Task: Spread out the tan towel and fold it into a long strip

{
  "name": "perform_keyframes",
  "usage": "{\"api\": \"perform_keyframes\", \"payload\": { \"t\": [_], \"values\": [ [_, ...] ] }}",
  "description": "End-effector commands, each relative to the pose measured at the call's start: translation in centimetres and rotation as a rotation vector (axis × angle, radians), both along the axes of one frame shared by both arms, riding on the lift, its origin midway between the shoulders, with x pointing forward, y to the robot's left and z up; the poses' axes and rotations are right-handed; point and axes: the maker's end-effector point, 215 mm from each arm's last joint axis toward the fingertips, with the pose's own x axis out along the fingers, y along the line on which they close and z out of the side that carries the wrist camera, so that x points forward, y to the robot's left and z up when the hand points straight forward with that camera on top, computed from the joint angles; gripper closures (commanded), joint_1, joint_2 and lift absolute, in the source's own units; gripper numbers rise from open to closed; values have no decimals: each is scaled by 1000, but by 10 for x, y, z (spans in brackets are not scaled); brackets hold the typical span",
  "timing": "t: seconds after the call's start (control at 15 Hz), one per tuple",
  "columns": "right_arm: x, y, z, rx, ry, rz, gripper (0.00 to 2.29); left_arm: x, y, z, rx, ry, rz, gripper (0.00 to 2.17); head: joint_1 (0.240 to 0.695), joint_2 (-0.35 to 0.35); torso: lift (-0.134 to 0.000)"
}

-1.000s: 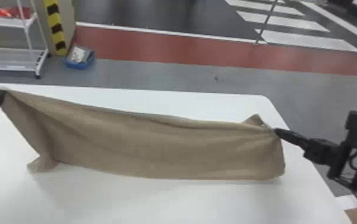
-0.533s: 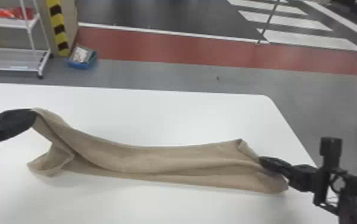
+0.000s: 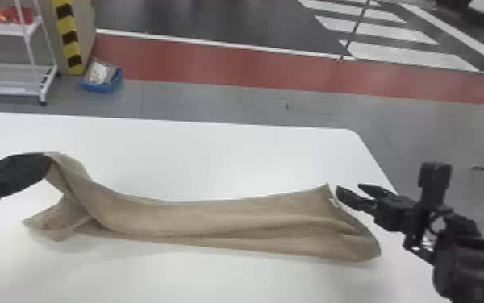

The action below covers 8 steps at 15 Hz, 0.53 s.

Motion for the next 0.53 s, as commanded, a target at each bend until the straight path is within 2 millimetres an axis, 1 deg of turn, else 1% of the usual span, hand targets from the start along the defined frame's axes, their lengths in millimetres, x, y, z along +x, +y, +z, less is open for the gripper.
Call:
{"api": "perform_keyframes", "payload": {
  "t": [0.0,0.13,0.2,0.47],
  "values": [
    [26,23,6,-25,-27,28,80,-1,0,-1,0,1,0,1710,695,-252,-124],
    [39,28,-1,-38,-8,30,97,0,2,-2,3,3,3,1710,695,-232,-124],
    [43,29,-4,-43,0,33,127,1,4,-1,6,-3,5,1710,695,-217,-124],
    [35,24,-26,-48,60,34,286,2,6,-2,7,-3,7,1710,695,-199,-124]
  ]
}}
